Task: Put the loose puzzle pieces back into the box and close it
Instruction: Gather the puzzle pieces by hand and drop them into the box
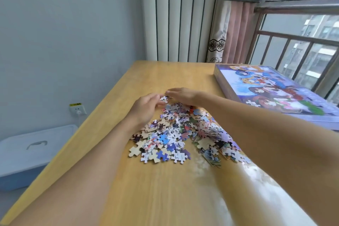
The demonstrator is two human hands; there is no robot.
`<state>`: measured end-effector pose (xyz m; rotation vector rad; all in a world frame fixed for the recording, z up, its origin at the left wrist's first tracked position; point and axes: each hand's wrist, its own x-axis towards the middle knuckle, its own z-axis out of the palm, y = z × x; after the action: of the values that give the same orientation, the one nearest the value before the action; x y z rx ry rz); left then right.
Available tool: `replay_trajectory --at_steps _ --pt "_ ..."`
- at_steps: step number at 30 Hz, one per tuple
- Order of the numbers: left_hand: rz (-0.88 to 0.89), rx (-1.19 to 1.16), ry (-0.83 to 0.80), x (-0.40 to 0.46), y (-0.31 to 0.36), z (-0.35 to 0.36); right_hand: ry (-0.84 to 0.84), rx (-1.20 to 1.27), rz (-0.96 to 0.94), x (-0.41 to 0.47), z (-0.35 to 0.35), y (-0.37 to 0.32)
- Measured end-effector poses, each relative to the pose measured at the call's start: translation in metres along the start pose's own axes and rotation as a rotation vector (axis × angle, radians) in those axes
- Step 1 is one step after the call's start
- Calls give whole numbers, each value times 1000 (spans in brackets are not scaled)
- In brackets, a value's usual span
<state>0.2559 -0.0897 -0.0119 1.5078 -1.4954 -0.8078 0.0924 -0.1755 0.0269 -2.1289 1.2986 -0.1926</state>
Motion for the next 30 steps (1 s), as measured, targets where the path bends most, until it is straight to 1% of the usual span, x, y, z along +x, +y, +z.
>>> replay_trajectory --at_steps 2,3,4,7,8,11,13,14,15,18,21,23,27,30 --pt "5 8 104 -2 4 0 -49 -42 -88 -5 9 -5" --pt "5 36 128 -3 6 0 -64 -78 -129 -11 12 -8" --pt "3 75 115 -3 8 1 -62 -110 -166 -18 14 -9" --pt "-8 180 -38 -3 9 4 -21 -149 -230 -49 13 -10" --pt "-13 169 -88 -5 10 5 -8 -136 -232 -61 11 -10" --pt "-18 30 -206 -12 17 13 63 -78 -237 -96 3 -10" --pt "20 27 -275 -17 23 19 150 -96 -202 -117 -6 -7" --pt "42 48 -297 -20 24 21 164 -136 -176 -130 -10 -5" --pt "55 70 -310 -22 26 23 141 -183 -145 -142 -15 -3" --pt "112 145 -330 -28 29 27 -27 -365 -28 -173 -19 9" --pt "166 251 -331 -30 34 31 -98 -386 27 -173 -10 22" --pt "190 278 -308 -33 36 34 -95 -378 33 -169 -9 26" --pt "216 271 -289 -34 38 38 -21 -408 -2 -168 -11 29" --pt "189 131 -263 -29 36 37 25 -349 -32 -169 -12 30"
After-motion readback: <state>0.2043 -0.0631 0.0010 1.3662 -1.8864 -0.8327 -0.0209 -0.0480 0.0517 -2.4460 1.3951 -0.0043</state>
